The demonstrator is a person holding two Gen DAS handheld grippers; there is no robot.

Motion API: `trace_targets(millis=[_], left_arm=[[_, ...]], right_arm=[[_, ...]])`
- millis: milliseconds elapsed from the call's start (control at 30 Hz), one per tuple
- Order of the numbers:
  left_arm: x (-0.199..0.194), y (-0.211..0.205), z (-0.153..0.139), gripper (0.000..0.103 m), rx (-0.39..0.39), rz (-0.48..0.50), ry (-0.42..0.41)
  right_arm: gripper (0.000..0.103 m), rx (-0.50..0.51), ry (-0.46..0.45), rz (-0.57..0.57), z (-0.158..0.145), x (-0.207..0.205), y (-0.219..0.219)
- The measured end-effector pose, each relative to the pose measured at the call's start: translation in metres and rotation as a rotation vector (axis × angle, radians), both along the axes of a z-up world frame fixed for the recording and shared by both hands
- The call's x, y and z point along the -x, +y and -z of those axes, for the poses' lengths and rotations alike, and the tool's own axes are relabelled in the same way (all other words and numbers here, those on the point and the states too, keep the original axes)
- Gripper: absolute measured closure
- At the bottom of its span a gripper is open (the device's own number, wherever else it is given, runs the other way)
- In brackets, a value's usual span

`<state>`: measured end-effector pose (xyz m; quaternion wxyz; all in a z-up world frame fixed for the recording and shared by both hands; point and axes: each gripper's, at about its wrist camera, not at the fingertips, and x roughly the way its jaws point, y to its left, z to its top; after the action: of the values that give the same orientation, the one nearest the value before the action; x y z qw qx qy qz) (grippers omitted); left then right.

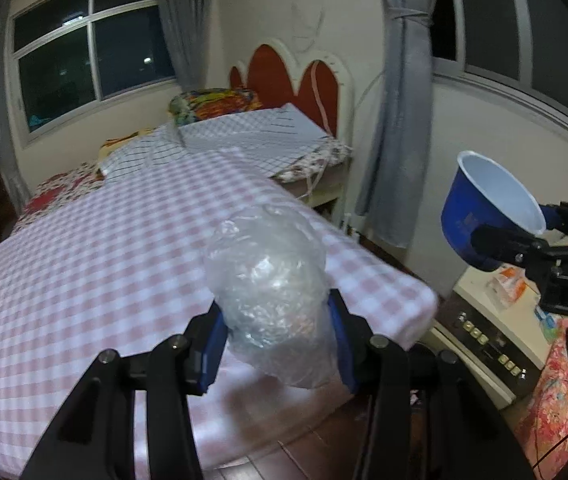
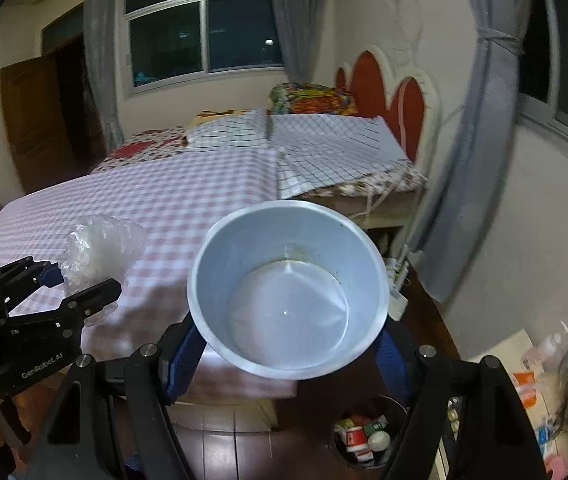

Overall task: Collect trash
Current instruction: 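Carry the plastic bag and blue bowl over the black trash bin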

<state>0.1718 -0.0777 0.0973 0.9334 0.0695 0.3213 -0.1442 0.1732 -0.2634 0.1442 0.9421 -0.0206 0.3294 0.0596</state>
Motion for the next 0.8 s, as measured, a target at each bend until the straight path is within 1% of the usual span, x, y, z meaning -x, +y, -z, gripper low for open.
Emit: trace_targets(millis=[100, 233, 367, 567, 800], left_arm=[[0.006, -0.020, 0.005, 0.055, 0.017, 0.033, 0.006], [0.013, -0.046, 0.012, 0.055, 0.036, 0.072, 0.011], [0.017, -0.075, 0.020, 0.055, 0.041, 0.115, 0.024], [0.022, -0.118, 0.031, 0.055, 0.030, 0.185, 0.051], [0.026, -0.159, 0.053, 0.055, 0.001, 0.243, 0.088]], right_arm=[[0.026, 0.003, -0.001, 0.041, 0.006, 0.013, -0.023], [0.026, 0.038, -0.006, 0.089, 0.014, 0.032, -0.047], [0.026, 0.028, 0.011, 0.143, 0.026, 0.047, -0.081], [0.026, 0.009, 0.045, 0.217, 0.047, 0.060, -0.130], [0.026, -0.016, 0.074, 0.273, 0.070, 0.070, -0.168]])
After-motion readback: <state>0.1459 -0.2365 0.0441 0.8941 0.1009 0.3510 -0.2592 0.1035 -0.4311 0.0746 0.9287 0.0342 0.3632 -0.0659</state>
